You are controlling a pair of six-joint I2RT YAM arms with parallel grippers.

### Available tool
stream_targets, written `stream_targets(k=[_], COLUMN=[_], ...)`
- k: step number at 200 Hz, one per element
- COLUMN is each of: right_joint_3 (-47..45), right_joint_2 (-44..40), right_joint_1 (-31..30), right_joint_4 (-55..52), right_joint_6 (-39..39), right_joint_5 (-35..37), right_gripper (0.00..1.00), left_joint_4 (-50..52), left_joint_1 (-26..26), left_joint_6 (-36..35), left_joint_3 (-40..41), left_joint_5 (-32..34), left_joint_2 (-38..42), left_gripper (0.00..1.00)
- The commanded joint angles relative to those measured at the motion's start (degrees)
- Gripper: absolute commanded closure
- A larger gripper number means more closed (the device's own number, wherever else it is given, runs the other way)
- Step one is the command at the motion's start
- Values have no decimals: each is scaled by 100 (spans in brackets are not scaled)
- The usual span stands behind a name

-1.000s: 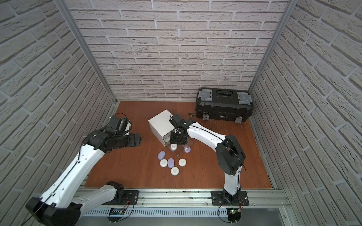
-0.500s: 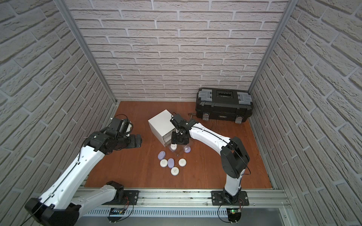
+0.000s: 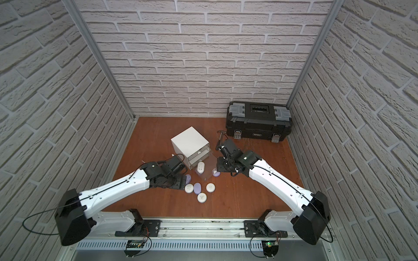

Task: Put the bluetooth earphones in the drawer according to color
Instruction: Pick up the Bluetooth earphone from the center of the board.

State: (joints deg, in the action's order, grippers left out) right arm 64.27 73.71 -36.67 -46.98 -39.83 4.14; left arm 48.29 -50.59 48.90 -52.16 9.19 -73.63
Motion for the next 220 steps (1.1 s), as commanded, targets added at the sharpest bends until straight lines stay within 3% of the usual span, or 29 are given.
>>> stream_targets(k=[1, 57, 129, 220], right_joint_3=[-131, -231, -388, -581], right_joint_2=[-244, -515, -668, -774], right_joint_1=[119, 348, 658, 923], right_joint_4=[122, 66, 126, 167], right_joint_6=[59, 173, 265, 337], right_joint_5=[115, -16, -321, -489], right_gripper=[49, 49, 49, 48], left_joint_4=[-598, -756, -920, -1130], left_joint_1=[-212, -509, -582, -617], left_joint_6=[601, 1407, 1787, 2049], left_joint_3=[-37, -128, -198, -67], left_joint_5=[303, 571, 476, 279], left_joint_2=[-323, -1004, -1739, -1998], left_gripper=[8, 13, 23, 14])
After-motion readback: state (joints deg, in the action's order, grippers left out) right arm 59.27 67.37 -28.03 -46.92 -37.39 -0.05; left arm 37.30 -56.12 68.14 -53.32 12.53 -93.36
